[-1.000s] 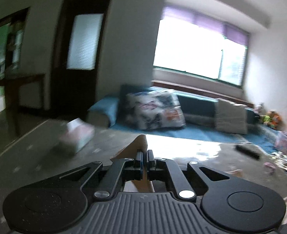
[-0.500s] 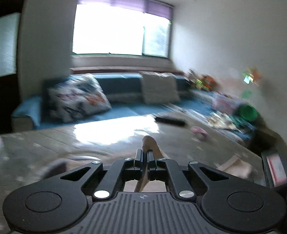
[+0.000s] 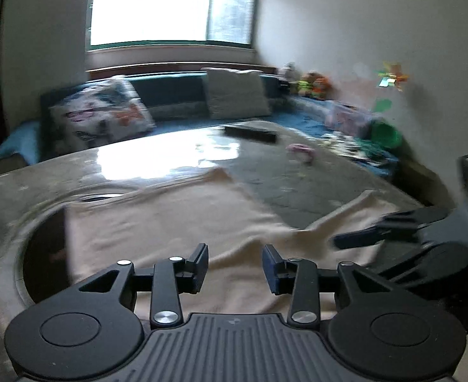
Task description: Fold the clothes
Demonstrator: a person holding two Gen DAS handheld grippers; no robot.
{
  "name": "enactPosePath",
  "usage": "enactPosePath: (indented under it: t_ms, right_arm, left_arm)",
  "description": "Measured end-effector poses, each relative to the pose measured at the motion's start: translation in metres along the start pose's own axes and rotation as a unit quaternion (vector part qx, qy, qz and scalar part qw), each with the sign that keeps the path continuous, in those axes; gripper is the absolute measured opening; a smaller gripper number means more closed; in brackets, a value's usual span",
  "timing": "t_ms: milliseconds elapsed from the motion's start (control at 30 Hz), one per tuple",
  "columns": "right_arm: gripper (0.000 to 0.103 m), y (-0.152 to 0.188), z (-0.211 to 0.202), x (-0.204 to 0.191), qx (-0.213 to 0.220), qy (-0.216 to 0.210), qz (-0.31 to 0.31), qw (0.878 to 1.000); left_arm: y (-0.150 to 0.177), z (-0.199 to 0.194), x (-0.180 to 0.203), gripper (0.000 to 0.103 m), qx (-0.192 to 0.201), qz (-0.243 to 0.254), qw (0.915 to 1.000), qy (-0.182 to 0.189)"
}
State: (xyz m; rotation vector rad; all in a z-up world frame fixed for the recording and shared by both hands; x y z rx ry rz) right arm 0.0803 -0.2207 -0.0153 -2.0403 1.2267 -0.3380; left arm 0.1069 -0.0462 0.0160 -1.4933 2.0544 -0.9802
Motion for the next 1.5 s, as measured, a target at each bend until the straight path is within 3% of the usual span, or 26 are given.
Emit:
enactPosePath:
  t_ms: [133, 300, 533, 667, 867, 1133, 1300, 1367, 1500]
  right_arm:
    - [0.052, -0.011, 0.012, -0.002, 0.002, -0.009, -0.001, 1.0]
    - [0.037, -0.015, 0.04, -0.005, -0.023, -0.015, 0.003, 1.0]
    - [0.018, -0.008, 0.051, -0.007, -0.049, -0.001, 0.001, 0.999]
    - [0.008, -0.009, 0.049, -0.004, -0.052, 0.001, 0.012, 0.999]
    - [0.011, -0.01, 0.048, -0.005, -0.054, 0.001, 0.019, 0.998]
    - [0.012, -0.014, 0.052, -0.006, -0.068, 0.005, 0.018, 0.998]
    - [0.004, -0.017, 0.053, -0.008, -0.072, 0.007, 0.016, 0.997]
    - [0.003, -0.019, 0.051, -0.01, -0.069, 0.008, 0.014, 0.997]
    - [0.002, -0.023, 0.041, -0.014, -0.057, 0.011, 0.013, 0.998]
  left_arm:
    - [0.016, -0.006, -0.041, 0.039, -0.015, -0.036, 0.9975, -0.059]
    - [0.044, -0.011, -0.086, 0.039, -0.049, -0.077, 0.9883, -0.122]
    - [0.064, -0.019, -0.096, 0.04, -0.066, -0.084, 0.9891, -0.101]
    - [0.069, -0.028, -0.084, 0.044, -0.063, -0.048, 0.9929, -0.089]
    - [0.084, -0.04, -0.068, 0.049, -0.06, 0.016, 0.9933, -0.098]
    - [0.09, -0.041, -0.061, 0.049, -0.048, 0.041, 0.9939, -0.091]
    - [0.095, -0.035, -0.056, 0.048, -0.051, 0.064, 0.9927, -0.089]
    - [0.097, -0.031, -0.055, 0.042, -0.054, 0.068, 0.9921, -0.09]
    - [0.097, -0.031, -0.057, 0.007, -0.045, 0.061, 0.9929, -0.092]
Point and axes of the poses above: each gripper's, at about its wrist camera, not at the fingertips, and z roughly the way its jaws point, x to its right, y to its underside, the point moved 5 cm from there along z, roughly the way its jaws point, and after that the axes turned 8 degrees about -x, right-handed, at the moved point
